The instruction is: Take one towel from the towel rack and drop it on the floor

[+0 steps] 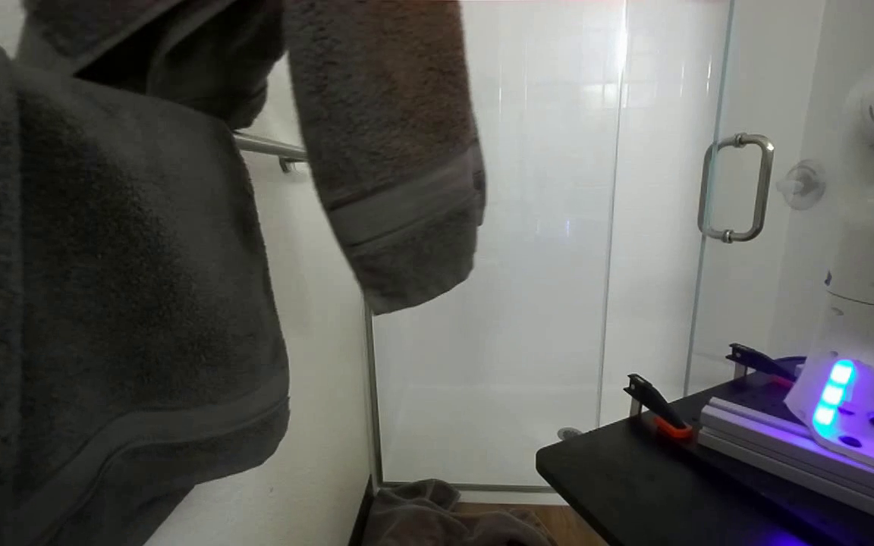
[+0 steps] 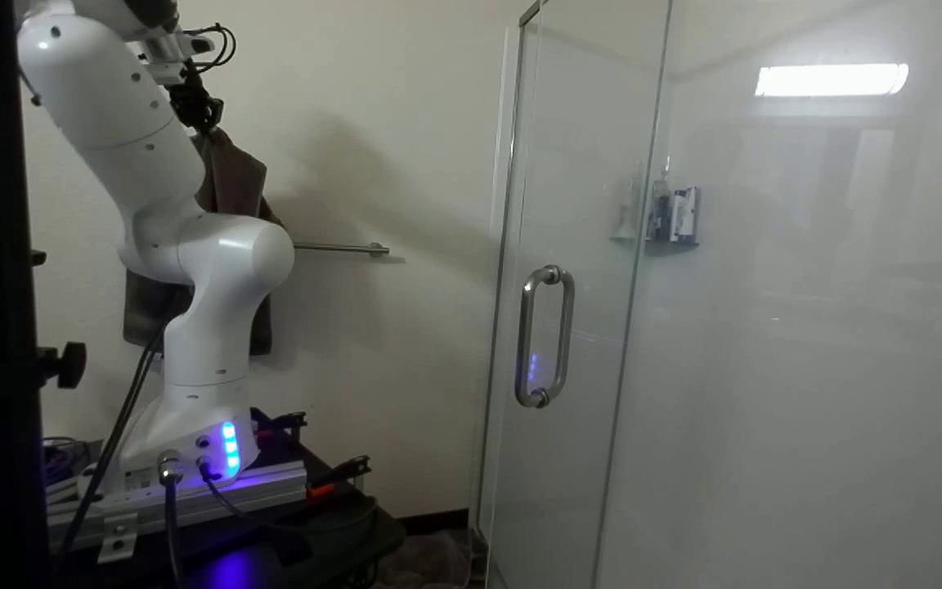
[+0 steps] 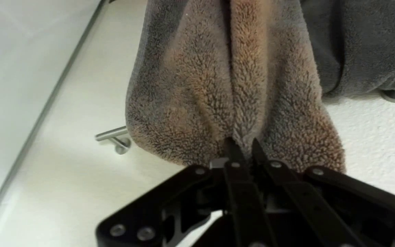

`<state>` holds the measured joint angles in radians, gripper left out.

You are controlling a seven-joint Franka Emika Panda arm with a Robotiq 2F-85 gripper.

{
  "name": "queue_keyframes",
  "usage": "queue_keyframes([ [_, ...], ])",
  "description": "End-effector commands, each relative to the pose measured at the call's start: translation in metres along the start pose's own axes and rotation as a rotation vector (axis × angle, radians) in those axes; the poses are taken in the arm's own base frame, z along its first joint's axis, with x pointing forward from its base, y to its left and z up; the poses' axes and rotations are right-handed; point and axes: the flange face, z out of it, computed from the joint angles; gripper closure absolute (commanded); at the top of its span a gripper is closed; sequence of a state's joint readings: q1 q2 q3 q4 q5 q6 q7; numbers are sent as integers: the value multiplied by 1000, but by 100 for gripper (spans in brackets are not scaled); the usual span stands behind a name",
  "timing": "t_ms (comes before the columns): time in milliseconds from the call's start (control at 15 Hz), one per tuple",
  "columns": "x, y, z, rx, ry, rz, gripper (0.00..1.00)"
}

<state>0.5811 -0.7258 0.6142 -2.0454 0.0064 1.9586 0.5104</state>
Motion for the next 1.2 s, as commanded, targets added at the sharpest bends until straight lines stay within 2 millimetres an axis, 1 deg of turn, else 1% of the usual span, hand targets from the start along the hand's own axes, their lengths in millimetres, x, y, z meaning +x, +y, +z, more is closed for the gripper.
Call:
queue_keyframes([
  [0, -55, 47, -59, -144, 19, 140, 98],
  [133, -88, 69, -91, -229, 1, 214, 98],
  [333, -151, 101, -140, -340, -39, 331, 98],
  [533, -219, 144, -173, -440, -69, 475, 98],
  [600, -235, 158, -178, -478, -75, 522, 98],
  [667, -232, 180, -182, -510, -57, 577, 98],
  [733, -232, 189, -186, -565, -18, 620, 98],
  [800, -231, 196, -181, -617, 31, 654, 98],
  [867, -225, 203, -175, -664, 66, 682, 98],
  [933, -215, 204, -164, -701, 74, 673, 98],
  [1000, -200, 195, -153, -730, 98, 612, 98],
  [1067, -169, 177, -139, -756, 74, 528, 98],
  [1133, -153, 160, -128, -734, 66, 466, 98],
])
